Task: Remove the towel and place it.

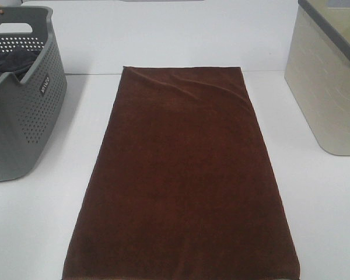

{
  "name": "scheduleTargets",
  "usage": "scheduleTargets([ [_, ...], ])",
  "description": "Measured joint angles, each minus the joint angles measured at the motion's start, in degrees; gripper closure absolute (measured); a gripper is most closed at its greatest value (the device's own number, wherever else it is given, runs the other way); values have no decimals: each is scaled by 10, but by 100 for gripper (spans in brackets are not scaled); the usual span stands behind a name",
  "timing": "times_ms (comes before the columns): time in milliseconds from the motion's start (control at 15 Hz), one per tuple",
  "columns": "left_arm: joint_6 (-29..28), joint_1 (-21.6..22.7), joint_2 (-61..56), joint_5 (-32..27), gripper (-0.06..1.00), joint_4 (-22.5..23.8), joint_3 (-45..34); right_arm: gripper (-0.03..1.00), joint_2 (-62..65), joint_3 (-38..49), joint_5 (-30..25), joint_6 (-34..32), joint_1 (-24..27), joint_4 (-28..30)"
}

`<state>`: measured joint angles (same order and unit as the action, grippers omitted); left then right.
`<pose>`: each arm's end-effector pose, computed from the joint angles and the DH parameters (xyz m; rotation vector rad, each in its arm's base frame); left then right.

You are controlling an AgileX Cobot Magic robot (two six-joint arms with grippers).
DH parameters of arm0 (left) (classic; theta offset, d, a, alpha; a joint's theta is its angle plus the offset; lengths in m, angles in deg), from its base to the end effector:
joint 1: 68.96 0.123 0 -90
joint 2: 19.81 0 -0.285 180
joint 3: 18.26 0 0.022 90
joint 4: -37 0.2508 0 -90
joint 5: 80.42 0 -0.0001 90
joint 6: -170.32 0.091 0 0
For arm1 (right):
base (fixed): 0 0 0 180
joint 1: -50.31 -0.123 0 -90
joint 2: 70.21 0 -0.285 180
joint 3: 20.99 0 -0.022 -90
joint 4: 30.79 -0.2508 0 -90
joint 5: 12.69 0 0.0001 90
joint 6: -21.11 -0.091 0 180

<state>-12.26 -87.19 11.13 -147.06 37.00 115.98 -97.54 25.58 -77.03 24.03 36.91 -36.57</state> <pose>0.0464 -0.0153 0.2756 0.3415 2.4848 -0.1501 0.0390 0.0178 0.2770 -0.3323 2.3943 0.2138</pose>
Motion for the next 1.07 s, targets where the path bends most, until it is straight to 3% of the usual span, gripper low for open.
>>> scheduleTargets([
  [267,60,0,-82,54,21,-41,-19,46,123,18,31,9,0,6],
  [467,104,0,-92,62,21,-75,-22,46,140,19,32,11,0,6],
  [1067,112,0,-93,62,20,-78,-22,46,143,19,32,11,0,6],
])
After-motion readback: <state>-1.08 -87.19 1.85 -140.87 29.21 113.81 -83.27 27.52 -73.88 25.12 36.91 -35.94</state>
